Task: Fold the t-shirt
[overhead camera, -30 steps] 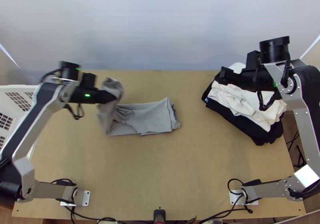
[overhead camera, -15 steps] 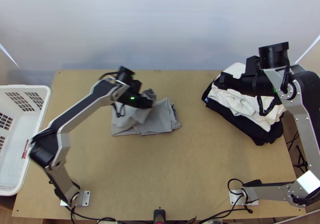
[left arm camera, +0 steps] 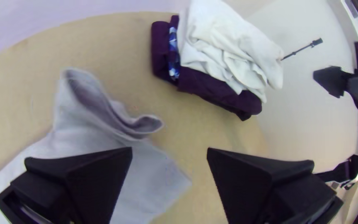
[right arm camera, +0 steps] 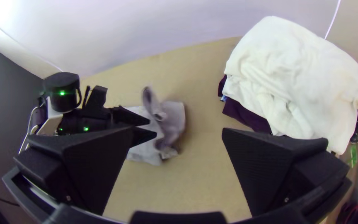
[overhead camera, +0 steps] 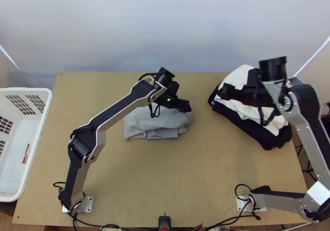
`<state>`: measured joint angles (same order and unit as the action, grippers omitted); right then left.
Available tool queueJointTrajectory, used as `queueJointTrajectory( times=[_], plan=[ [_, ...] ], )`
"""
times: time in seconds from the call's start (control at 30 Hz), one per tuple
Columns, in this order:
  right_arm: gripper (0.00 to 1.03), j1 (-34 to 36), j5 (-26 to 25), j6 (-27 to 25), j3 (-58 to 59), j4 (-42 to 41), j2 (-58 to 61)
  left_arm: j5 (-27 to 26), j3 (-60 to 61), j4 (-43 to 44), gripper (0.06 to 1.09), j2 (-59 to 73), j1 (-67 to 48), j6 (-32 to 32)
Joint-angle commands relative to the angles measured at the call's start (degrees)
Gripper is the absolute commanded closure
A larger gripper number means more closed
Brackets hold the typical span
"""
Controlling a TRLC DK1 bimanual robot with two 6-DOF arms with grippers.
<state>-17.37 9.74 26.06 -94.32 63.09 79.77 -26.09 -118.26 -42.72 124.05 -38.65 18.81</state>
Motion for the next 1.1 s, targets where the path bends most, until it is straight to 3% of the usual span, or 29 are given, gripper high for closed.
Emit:
queueJointTrajectory(
  times=[0.0,0.4,0.73,1.07],
  plan=[
    [0.04,1.63,4.41,3.29,11.71,-8.07,0.21,-0.28,-5.32,-1.31,0.1,-1.09,0.07,-3.43],
    [0.04,-4.87,21.73,4.52,20.41,-29.25,17.0,-0.28,3.47,-6.94,0.1,-19.02,16.95,-5.98],
    [0.04,-7.24,21.11,2.24,21.64,-38.04,28.34,-0.28,17.36,-6.76,0.1,-32.82,25.12,-6.77],
    [0.04,-7.86,20.06,1.53,21.46,-41.03,32.29,-0.19,20.7,-6.76,0.1,-37.48,27.4,-6.06]
  ],
)
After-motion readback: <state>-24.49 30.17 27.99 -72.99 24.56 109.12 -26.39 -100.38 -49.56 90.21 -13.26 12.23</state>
